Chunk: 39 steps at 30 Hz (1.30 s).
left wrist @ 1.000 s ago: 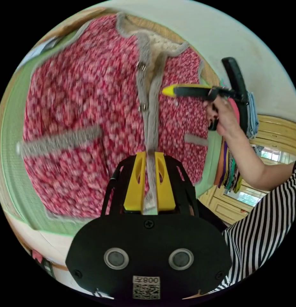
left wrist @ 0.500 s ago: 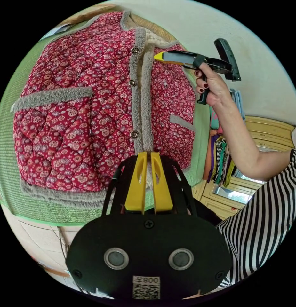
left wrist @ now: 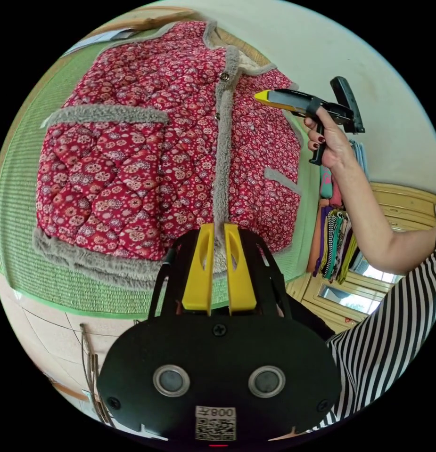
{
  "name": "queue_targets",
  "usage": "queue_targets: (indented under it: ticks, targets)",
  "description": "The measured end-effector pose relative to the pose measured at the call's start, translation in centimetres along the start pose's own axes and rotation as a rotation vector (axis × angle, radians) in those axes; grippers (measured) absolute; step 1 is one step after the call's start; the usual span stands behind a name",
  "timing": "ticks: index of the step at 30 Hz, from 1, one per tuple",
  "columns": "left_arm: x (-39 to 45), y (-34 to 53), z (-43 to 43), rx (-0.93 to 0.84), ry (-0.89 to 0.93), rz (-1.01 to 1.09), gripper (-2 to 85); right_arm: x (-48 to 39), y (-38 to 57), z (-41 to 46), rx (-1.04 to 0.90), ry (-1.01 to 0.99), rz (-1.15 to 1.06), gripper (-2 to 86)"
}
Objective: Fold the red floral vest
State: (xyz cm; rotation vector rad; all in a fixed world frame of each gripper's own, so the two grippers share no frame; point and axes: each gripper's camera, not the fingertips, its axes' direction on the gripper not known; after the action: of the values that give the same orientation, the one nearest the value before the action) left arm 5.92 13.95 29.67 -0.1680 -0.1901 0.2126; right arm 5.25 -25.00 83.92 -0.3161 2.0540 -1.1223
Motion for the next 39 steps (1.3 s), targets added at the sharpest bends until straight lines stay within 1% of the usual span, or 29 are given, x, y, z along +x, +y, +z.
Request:
queue_targets:
  ticks: [2, 4, 6, 7, 9, 10, 12, 14, 17, 19, 20, 21, 23, 24, 26, 28, 29, 31, 34, 39]
  targets:
    - [-0.3, 1.1, 0.3, -0.035, -0.007, 0.025, 1.9, -0.6, 1.8, -0.7, 0.01, -0.021, -0.014, 0.5]
    - [-0.9, 2.3, 0.9, -0.081, -0.089, 0.065, 1.2, -1.4, 4.2, -0.8, -0.01, -0.018, -0.034, 0.3]
    - [-1.6, 3.2, 1.6, -0.108, -0.157, 0.1, 0.8, -2.2, 7.6, 0.6, -0.106, 0.014, -0.05, 0.3]
    - [-2.1, 3.7, 1.9, -0.12, -0.165, 0.106, 0.5, -2.3, 8.4, 1.3, -0.14, 0.024, -0.051, 0.2]
    - [-2.9, 4.6, 2.0, -0.127, -0.178, 0.12, 0.4, -2.4, 11.4, 4.9, -0.308, 0.085, -0.056, 0.2]
    - [-3.4, 5.3, 2.0, -0.133, -0.187, 0.128, 0.3, -2.3, 12.1, 5.8, -0.335, 0.112, -0.058, 0.2]
    - [-4.0, 6.4, 1.8, -0.138, -0.2, 0.132, 0.2, -2.2, 13.0, 6.3, -0.271, 0.092, -0.034, 0.2]
    - [-4.5, 7.5, 1.5, -0.148, -0.224, 0.137, 0.2, -2.5, 12.5, 5.9, -0.274, 0.08, -0.017, 0.1]
    - [-5.3, 9.1, 1.3, -0.168, -0.267, 0.145, 0.2, -4.2, 12.7, 4.2, -0.183, 0.108, -0.066, 0.1]
    - [-6.4, 10.3, 1.3, -0.184, -0.272, 0.141, 0.2, -4.8, 13.4, 4.8, -0.215, 0.139, -0.091, 0.1]
    - [-6.8, 10.6, 1.2, -0.185, -0.266, 0.133, 0.3, -4.6, 14.0, 6.3, -0.277, 0.172, -0.089, 0.1]
    - [-7.6, 11.2, 0.9, -0.19, -0.242, 0.109, 0.3, -4.2, 14.7, 7.8, -0.327, 0.19, -0.075, 0.2]
    - [-9.0, 12.5, -0.2, -0.173, -0.19, 0.046, 0.5, -3.9, 14.8, 8.1, -0.28, 0.161, -0.059, 0.2]
    - [-9.9, 13.7, -1.4, -0.129, -0.154, 0.0, 0.7, -3.8, 14.1, 8.1, -0.321, 0.142, -0.039, 0.2]
    - [-11.5, 15.9, -3.2, -0.07, -0.122, -0.078, 1.3, -4.0, 13.2, 7.5, -0.32, 0.124, -0.039, 0.2]
    - [-14.6, 19.0, -4.8, -0.024, -0.079, -0.237, 2.2, -4.3, 12.5, 6.8, -0.311, 0.108, -0.05, 0.2]
    - [-15.5, 19.9, -5.0, -0.013, -0.052, -0.282, 2.4, -4.4, 12.0, 6.2, -0.294, 0.101, -0.048, 0.3]
    - [-19.1, 23.3, -5.7, 0.069, 0.081, -0.46, 3.7, -4.6, 11.0, 5.3, -0.257, 0.06, -0.043, 0.5]
    - [-22.6, 26.8, -5.4, 0.142, 0.234, -0.611, 5.3, -4.7, 8.6, 4.5, -0.198, 0.032, -0.034, 1.2]
    - [-26.1, 30.3, -4.8, 0.203, 0.387, -0.701, 6.9, -4.5, 2.4, 4.2, -0.17, -0.056, -0.032, 6.4]
